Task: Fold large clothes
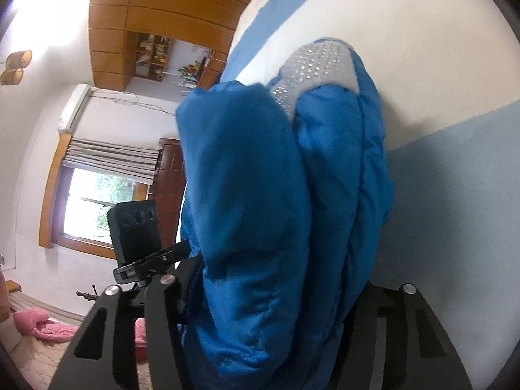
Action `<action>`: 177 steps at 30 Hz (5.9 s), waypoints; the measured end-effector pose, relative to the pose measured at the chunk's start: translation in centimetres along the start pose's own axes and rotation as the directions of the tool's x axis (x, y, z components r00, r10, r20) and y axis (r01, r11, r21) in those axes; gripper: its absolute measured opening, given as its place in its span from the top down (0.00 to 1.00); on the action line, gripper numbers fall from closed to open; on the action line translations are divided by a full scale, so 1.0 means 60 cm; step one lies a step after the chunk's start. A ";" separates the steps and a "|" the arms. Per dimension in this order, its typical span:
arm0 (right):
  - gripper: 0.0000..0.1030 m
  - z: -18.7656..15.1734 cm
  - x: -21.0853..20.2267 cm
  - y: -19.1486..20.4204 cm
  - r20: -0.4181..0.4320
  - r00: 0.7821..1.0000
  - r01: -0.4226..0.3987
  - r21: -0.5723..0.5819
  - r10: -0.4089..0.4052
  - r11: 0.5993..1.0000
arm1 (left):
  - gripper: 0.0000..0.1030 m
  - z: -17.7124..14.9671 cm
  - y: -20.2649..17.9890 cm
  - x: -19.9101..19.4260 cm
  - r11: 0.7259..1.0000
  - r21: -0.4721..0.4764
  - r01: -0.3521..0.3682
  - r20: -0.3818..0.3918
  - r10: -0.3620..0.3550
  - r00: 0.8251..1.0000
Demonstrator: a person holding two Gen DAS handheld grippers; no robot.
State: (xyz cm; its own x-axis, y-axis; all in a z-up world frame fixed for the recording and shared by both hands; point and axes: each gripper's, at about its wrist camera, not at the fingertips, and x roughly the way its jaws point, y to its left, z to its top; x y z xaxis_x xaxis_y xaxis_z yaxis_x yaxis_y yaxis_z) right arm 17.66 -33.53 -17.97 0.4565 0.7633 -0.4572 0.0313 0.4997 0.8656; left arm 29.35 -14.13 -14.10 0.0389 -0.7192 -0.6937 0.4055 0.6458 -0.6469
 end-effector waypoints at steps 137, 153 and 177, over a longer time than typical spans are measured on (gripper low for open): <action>0.04 -0.171 -0.107 0.344 0.189 0.700 0.702 -0.357 -0.688 0.616 | 0.08 -0.135 -0.135 -0.275 0.719 -0.145 -0.680 0.206 0.694 0.690; 0.04 -0.173 -0.110 0.343 0.191 0.702 0.700 -0.363 -0.686 0.615 | 0.08 -0.139 -0.135 -0.273 0.714 -0.137 -0.686 0.202 0.698 0.687; 0.04 -0.162 -0.103 0.335 0.171 0.701 0.698 -0.365 -0.692 0.616 | 0.08 -0.135 -0.125 -0.275 0.725 -0.128 -0.676 0.195 0.687 0.700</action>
State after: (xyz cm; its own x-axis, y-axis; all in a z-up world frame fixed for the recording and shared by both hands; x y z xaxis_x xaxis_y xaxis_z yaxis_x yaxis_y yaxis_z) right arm 6.80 -24.21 0.30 0.4506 0.1190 -0.8848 0.0135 0.9901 0.1400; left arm 18.27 -5.04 -0.36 0.4835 -0.1096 -0.8685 0.1505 0.9878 -0.0409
